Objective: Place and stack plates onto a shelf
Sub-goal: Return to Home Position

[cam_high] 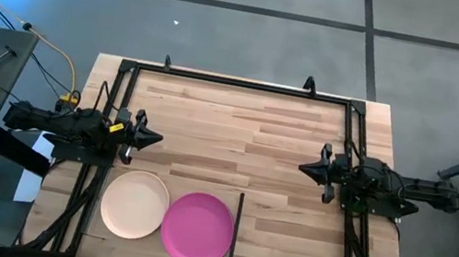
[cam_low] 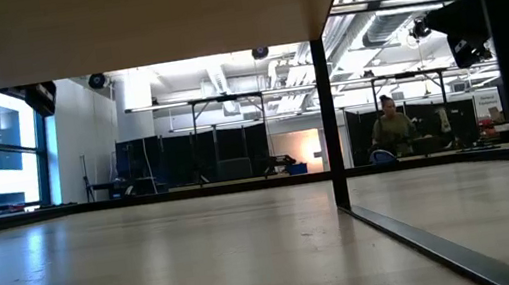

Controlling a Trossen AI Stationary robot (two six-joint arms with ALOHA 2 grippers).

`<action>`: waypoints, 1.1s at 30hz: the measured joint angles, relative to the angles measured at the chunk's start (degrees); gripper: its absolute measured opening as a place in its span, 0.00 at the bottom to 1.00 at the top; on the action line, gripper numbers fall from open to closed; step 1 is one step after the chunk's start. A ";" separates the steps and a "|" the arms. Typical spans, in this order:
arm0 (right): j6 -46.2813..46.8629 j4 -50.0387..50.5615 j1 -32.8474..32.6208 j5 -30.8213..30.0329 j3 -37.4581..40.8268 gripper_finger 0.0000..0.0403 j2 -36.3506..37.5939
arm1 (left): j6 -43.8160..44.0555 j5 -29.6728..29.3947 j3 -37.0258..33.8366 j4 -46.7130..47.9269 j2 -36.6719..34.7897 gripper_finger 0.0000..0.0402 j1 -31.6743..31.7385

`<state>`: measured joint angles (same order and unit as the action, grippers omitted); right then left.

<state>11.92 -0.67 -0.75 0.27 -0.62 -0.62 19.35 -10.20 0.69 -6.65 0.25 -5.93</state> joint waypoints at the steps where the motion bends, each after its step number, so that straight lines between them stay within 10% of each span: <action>1: 0.01 0.00 0.00 0.00 0.00 0.00 0.00 | -0.01 0.00 0.00 -0.04 -0.04 0.00 0.00; 33: 0.00 0.07 0.00 -0.04 0.00 0.00 0.24 | -0.02 0.87 0.04 4.69 0.00 0.00 -0.53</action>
<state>11.92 -0.60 -0.75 0.23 -0.62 -0.38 19.33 -9.32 0.73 -1.96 0.25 -6.46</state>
